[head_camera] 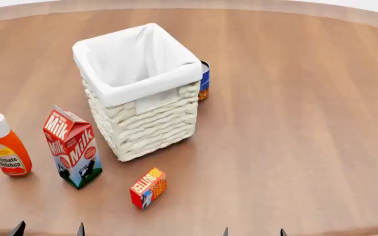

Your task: Pick up the butter and put it in the basket.

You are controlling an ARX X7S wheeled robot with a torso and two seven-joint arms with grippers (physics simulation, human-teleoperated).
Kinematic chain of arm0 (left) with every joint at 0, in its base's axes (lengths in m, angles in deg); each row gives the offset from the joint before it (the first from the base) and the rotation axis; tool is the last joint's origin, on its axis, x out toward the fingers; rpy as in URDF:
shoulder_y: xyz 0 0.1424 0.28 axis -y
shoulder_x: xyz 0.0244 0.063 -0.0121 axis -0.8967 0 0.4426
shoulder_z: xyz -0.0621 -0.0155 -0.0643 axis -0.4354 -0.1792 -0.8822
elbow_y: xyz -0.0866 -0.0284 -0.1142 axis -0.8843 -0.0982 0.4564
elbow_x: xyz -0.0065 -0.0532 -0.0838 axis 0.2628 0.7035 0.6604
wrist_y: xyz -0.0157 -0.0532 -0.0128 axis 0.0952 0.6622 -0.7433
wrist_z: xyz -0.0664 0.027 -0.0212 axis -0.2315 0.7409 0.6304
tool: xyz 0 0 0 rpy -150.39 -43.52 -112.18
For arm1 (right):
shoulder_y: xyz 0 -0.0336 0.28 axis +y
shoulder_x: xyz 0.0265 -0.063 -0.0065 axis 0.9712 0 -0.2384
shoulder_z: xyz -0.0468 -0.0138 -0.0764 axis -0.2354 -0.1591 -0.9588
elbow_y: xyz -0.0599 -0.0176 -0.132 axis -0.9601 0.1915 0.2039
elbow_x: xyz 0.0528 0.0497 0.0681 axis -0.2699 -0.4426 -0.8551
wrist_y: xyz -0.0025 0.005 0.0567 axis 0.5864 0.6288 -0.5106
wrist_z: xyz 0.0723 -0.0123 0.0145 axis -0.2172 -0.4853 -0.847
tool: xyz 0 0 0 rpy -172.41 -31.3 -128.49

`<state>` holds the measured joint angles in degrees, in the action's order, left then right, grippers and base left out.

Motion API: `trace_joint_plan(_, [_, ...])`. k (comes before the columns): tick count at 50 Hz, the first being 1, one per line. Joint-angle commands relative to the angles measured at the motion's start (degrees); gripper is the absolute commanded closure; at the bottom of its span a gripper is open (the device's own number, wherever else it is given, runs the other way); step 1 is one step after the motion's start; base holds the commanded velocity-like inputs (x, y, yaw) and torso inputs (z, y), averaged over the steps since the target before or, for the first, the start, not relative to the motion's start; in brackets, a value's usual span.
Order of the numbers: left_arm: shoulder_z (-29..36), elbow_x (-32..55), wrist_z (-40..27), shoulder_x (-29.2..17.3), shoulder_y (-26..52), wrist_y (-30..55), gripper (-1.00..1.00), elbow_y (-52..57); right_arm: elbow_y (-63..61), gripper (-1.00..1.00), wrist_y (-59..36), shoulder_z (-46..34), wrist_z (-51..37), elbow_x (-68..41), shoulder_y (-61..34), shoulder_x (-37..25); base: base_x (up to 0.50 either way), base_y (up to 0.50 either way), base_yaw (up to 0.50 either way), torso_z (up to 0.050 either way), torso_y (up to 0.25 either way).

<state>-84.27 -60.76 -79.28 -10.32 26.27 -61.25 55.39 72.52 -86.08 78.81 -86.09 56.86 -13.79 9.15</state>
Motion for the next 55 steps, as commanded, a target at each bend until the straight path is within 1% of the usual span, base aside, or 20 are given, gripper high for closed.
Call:
trace_joint_plan(1, [1.36,0.98,-0.48,-1.00,-0.36,-0.17,-1.00,0.33,-1.85,-1.00,-0.60,-0.98,0.35,-2.99,0.68,-0.89,0.00,0.00,0.00,0.000,0.000])
trace_joint_plan(12, [3.37,2.53,-2.94,-2.69,0.49,-0.44,-1.00,-1.70,-0.84,-1.00,-1.90,-1.96,-3.17,-4.12,0.40,-2.76,0.00,0.00,0.00,0.000,0.000])
trace_joint_plan(14, [4.18,-1.28,-5.71,-3.25,0.73,-1.25,-1.00,-2.26,-1.94,-1.00,-2.94,-1.16,-4.39,-4.81,0.79,-2.80,0.00,0.00,0.00,0.000,0.000])
trace_joint_plan(15, [0.48,2.09,-5.91,-4.99,-0.26,7.35,-1.00,6.34,-10.53,-1.00,-11.54,0.25,-8.28,-6.36,0.62,-5.49,0.00,0.00,0.00,0.000,0.000])
trace_joint_plan(16, [-1.71,-0.90,-0.90,-0.88,0.32,15.94,-1.00,14.93,-19.13,-1.00,-20.13,2.22,-2.39,-1.75,0.21,-0.73,0.00,0.00,0.00,0.000,0.000])
trace_joint_plan(18, [-1.67,-0.42,-1.38,-1.63,2.36,33.13,-1.00,32.12,-36.31,-1.00,-37.32,2.14,-3.19,-2.73,-1.49,-1.43,0.00,0.00,0.00,0.000,0.000])
trace_joint_plan(20, [-1.72,0.06,-1.86,-2.01,2.47,34.72,-1.00,49.31,-53.50,-1.00,-39.87,2.04,-3.76,-3.19,-1.82,-1.91,0.00,0.00,0.00,0.000,0.000])
trace_joint_plan(21, [-1.72,0.61,-2.33,-2.39,2.61,34.64,-1.00,57.91,-58.40,-1.00,-40.24,2.10,-3.99,-3.52,-1.94,-2.05,0.00,0.00,0.00,0.000,0.000])
trace_joint_plan(22, [-1.67,1.51,-3.32,-3.18,2.51,34.45,-1.00,59.99,-58.86,-1.00,-40.60,1.99,-4.30,-3.62,-2.03,-2.26,0.00,0.00,0.00,0.000,0.000])
trace_joint_plan(23, [-1.35,3.26,-5.28,-4.77,2.49,34.40,-1.00,59.99,-58.70,-1.00,-40.30,2.02,-4.44,-3.85,-1.97,-2.43,0.00,0.00,0.00,0.000,0.000])
trace_joint_plan(24, [-0.38,6.37,-9.33,-8.07,2.55,34.08,-1.00,59.99,-58.97,-1.00,-40.59,1.89,-4.71,-3.97,-2.06,-2.58,0.00,0.00,0.00,0.000,0.000])
trace_joint_plan(25, [1.50,11.10,-15.86,-13.50,2.83,33.47,-1.00,59.99,-58.89,-1.00,-40.42,1.79,-4.88,-4.11,-2.05,-2.73,0.00,0.00,0.00,0.000,0.000])
trace_joint_plan(27, [7.20,21.99,-31.89,-26.70,4.91,30.37,-1.00,59.99,-57.91,-1.00,-39.45,1.32,-5.15,-4.21,-1.74,-3.01,0.00,0.00,0.00,0.000,0.000])
trace_joint_plan(28, [9.94,25.51,-37.63,-31.46,6.27,28.70,-1.00,59.98,-58.06,-1.00,-39.68,1.23,-5.36,-4.36,-1.84,-3.08,0.00,0.00,0.00,0.000,0.000])
trace_joint_plan(30, [13.64,29.14,-44.09,-36.80,8.26,26.40,-1.00,59.96,-57.91,-1.00,-39.70,0.79,-5.76,-4.32,-1.95,-3.40,0.00,0.00,0.00,0.000,0.000])
trace_joint_plan(32, [15.79,30.59,-47.20,-39.36,9.44,24.86,-1.00,59.93,-57.51,-1.00,-39.22,1.08,-6.22,-4.56,-1.81,-3.43,0.00,0.00,0.00,0.000,0.000])
trace_joint_plan(34, [16.90,31.11,-48.68,-40.57,9.93,23.74,-1.00,59.84,-57.63,-1.00,-38.82,1.75,-6.89,-5.11,-1.93,-3.10,0.00,0.00,0.00,0.000,0.000])
trace_joint_plan(36, [17.63,30.99,-49.15,-41.01,10.10,23.29,-1.00,59.59,-58.41,-1.00,-41.93,1.41,-7.74,-5.29,-3.24,-3.35,0.00,0.00,0.00,0.000,0.000])
trace_joint_plan(47, [19.88,31.04,-50.63,-42.33,10.91,22.21,-1.00,59.29,-58.39,-1.00,-41.27,1.02,-9.05,-6.56,-2.97,-4.62,0.02,0.00,0.00,0.000,0.000])
trace_joint_plan(55, [20.73,31.08,-51.22,-43.05,11.13,21.43,-1.00,59.06,-58.59,-1.00,-41.64,0.93,-9.72,-7.68,-3.03,-5.30,0.48,0.00,0.00,0.000,0.000])
